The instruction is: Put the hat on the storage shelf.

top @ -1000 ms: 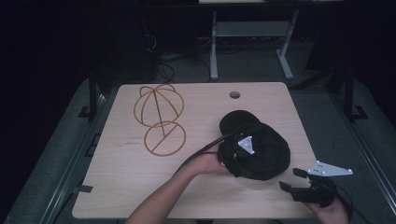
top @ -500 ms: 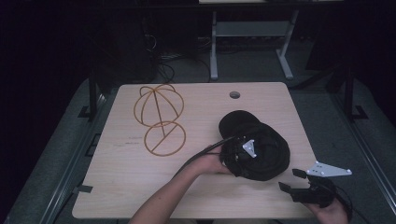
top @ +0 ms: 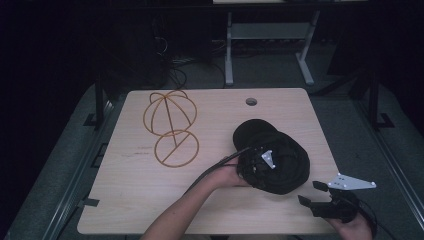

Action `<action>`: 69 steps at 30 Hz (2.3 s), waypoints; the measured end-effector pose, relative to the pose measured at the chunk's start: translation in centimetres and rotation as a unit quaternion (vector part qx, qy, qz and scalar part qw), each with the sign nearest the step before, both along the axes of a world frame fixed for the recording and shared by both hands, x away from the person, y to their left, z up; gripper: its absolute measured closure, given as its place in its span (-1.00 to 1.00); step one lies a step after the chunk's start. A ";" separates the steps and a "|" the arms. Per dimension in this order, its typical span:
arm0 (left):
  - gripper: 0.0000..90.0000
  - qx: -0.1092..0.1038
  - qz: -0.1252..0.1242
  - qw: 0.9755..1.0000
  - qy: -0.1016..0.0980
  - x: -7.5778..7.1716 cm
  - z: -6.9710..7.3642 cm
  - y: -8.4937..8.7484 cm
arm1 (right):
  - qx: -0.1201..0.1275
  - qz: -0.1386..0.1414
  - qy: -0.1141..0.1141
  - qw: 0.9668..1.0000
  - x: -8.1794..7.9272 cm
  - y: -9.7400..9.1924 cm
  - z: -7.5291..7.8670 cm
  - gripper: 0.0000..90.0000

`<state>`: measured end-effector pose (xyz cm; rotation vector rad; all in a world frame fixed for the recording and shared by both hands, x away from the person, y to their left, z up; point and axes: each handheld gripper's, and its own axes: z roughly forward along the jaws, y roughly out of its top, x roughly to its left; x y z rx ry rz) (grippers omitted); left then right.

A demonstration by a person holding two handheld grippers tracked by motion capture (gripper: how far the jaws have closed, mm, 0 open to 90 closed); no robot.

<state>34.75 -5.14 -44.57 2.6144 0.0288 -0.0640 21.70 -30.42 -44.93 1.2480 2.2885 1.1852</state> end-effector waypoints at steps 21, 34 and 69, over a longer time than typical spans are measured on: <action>0.73 -0.050 -0.021 0.998 0.027 -0.9 2.7 0.9 | 0.007 -0.012 -0.010 1.000 0.0 0.1 0.2 -0.54; 0.76 -0.151 -0.007 0.985 0.085 -0.1 6.2 3.3 | 0.031 0.000 -0.027 0.999 0.0 1.0 0.8 -0.54; 0.75 -0.310 -0.003 0.945 0.107 -1.1 13.1 8.7 | 0.188 0.035 -0.127 0.973 4.1 7.0 3.1 -0.40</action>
